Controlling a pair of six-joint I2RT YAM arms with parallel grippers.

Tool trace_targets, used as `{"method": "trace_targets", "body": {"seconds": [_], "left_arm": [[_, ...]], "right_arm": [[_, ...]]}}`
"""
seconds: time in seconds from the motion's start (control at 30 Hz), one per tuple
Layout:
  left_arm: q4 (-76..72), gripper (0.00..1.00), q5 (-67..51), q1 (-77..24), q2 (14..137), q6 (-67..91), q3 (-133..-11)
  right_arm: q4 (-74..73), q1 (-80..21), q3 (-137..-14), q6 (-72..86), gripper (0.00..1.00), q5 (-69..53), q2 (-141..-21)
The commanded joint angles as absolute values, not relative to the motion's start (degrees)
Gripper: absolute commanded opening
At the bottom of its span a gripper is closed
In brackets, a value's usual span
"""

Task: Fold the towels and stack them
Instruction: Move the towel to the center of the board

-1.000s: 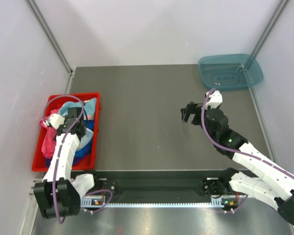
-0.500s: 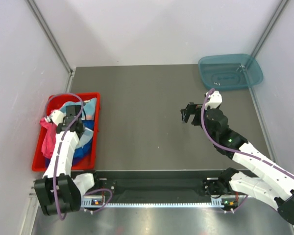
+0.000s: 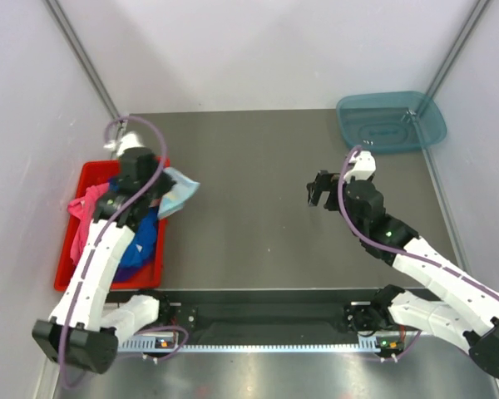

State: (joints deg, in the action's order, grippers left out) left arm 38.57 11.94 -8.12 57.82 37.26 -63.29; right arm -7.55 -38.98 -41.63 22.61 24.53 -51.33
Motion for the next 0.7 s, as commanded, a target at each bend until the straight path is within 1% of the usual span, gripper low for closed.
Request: {"method": "trace_targets", "body": {"seconds": [0.0,0.03,0.07,0.13,0.17,0.2,0.23,0.3,0.33,0.4,0.43,0.53,0.67], "left_arm": [[37.09,0.00,12.22,-20.63,62.74,35.77,-68.72],[36.74,0.00,12.22,-23.18,64.06,36.21,-69.25],[35.96,0.00,12.65,-28.68,66.25,36.38,-69.43],[34.55,0.00,15.46,-34.34,68.63,37.61,-69.96],[33.67,0.00,16.16,-39.59,70.47,37.97,-70.05],[33.14,0.00,17.22,-41.90,71.45,39.01,-69.79],[31.22,0.00,17.31,-46.27,72.33,39.72,-69.44],[28.75,0.00,16.97,-50.60,74.79,41.74,-67.42],[27.26,0.00,16.88,-54.98,75.93,42.18,-66.89],[25.32,0.00,17.75,-59.65,79.97,43.68,-66.80],[24.53,0.00,18.71,-64.20,82.68,44.03,-67.06],[24.26,0.00,17.85,-70.11,86.04,46.14,-68.29],[19.79,0.00,14.78,-74.00,88.06,49.82,-64.62]], "right_arm": [[-10.01,-39.46,-48.32,24.16,1.00,28.29,-53.61],[-11.06,-39.38,-49.30,24.60,1.00,29.87,-54.31],[-12.90,-39.20,-50.35,24.78,1.00,30.40,-54.93],[-14.41,-38.24,-52.90,24.70,1.00,32.24,-57.12],[-16.33,-37.45,-53.69,24.96,1.00,32.78,-58.26],[-17.04,-36.66,-54.75,25.48,1.00,32.44,-58.79],[-17.49,-34.56,-55.02,25.58,1.00,31.82,-59.23],[-18.10,-31.92,-54.50,26.45,1.00,28.59,-59.76],[-18.11,-29.03,-54.06,26.80,1.00,27.09,-59.94],[-16.62,-26.12,-52.13,27.33,1.00,22.44,-59.85],[-16.26,-23.67,-51.42,27.68,1.00,20.85,-59.77],[-13.64,-20.84,-49.22,28.12,1.00,15.57,-60.29],[-10.03,-20.83,-46.85,28.21,1.00,11.35,-62.92]]}}
